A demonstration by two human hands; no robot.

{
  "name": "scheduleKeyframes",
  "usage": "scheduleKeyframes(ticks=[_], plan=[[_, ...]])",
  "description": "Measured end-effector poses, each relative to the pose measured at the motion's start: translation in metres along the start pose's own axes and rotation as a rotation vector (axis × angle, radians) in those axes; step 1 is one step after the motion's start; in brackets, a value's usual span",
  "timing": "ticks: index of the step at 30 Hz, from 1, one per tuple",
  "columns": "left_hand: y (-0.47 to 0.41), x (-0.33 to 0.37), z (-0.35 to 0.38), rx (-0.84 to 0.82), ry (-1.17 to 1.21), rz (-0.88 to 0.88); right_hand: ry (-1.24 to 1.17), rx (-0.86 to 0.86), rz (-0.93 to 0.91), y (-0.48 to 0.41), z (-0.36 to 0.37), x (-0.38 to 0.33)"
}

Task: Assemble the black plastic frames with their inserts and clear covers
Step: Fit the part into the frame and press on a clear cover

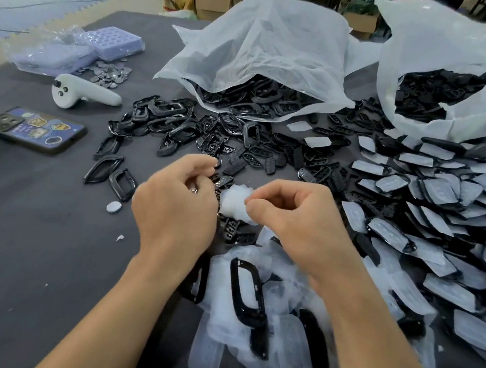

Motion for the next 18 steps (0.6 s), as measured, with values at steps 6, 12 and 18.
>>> scheduleKeyframes(ticks=[6,12,18], plan=[[-0.015,-0.018,-0.032,-0.270,-0.021,-0.168,0.433,-0.402,0.157,0.013,0.015,-0.002],[0.010,-0.029,-0.025,-0.556,-0.009,-0.114,0.536,-0.296,0.153,0.013,0.018,-0.007],[0.027,-0.012,0.002,-0.773,0.146,0.041,0.187,0.023,-0.056,0.009,0.016,-0.018]])
Point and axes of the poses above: each hand's wrist, its own y-axis away from the middle knuckle, its own z-axis out of the palm, x = y × z, the point moved 6 cm from there along -y, towards the middle knuckle, and after that the axes turned 13 degrees about -x, right-handed, at the moved point
